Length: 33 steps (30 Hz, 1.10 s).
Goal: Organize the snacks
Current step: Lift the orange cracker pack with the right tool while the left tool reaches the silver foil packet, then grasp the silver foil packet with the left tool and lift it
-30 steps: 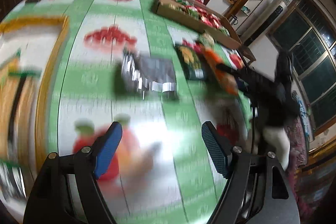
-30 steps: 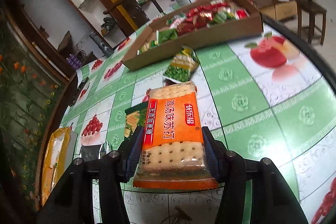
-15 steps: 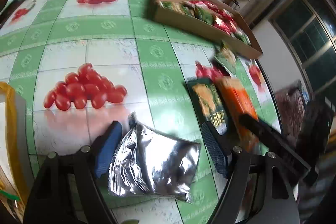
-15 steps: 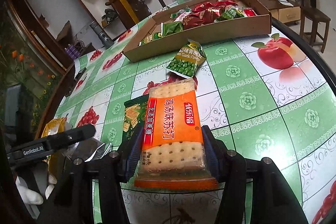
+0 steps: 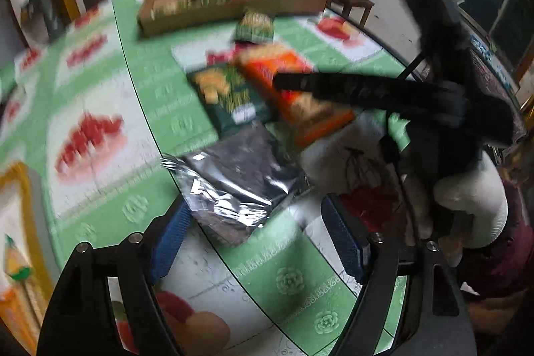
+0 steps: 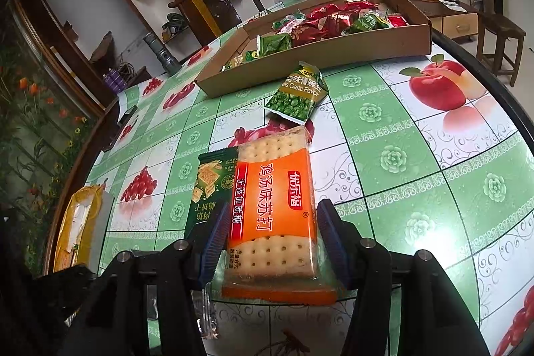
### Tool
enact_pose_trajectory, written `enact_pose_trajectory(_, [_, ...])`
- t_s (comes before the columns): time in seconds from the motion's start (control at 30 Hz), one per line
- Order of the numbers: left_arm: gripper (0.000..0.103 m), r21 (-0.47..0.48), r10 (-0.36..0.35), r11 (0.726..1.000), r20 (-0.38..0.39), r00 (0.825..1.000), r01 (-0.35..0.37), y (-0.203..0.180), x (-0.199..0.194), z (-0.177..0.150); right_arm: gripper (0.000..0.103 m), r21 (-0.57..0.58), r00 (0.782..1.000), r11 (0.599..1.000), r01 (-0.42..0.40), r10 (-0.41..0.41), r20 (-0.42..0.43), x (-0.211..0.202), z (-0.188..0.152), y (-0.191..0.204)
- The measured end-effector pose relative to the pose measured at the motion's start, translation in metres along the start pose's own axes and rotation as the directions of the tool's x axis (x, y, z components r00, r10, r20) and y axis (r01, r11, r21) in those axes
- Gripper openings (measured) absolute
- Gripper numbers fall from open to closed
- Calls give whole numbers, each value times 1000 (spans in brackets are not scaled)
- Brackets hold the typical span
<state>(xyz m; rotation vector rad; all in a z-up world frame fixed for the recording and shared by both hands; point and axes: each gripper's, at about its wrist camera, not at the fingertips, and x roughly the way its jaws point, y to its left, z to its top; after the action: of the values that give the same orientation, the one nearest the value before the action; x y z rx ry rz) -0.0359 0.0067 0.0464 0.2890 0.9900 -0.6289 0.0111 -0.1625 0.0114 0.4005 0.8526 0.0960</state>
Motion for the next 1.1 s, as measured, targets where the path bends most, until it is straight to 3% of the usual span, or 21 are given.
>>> enact_pose_trajectory(0.2, [79, 16, 45, 999, 75, 996, -46, 9, -21, 6, 61, -13, 1000, 1000, 3, -3, 0, 1, -1, 3])
enact_pose_trajectory(0.47, [79, 77, -13, 997, 39, 999, 10, -2, 16, 21, 63, -11, 1000, 1000, -2, 2, 1, 1, -1, 4])
enact_pose_trajectory(0.67, [79, 74, -90, 993, -45, 995, 94, -7, 34, 17, 67, -29, 1000, 1000, 1, -1, 0, 3, 0, 8])
enact_pose_trajectory(0.77, [78, 101, -46, 993, -83, 995, 54, -16, 38, 5, 67, -28, 1000, 1000, 0, 0, -2, 3, 0, 8])
enact_pose_trajectory(0.87, [79, 116, -13, 993, -70, 997, 21, -23, 38, 1, 67, -27, 1000, 1000, -1, 1, -4, 3, 0, 8])
enact_pose_trajectory(1.1, [87, 55, -8, 998, 14, 1000, 7, -23, 45, 8, 68, -47, 1000, 999, 12, -12, 0, 4, -1, 10])
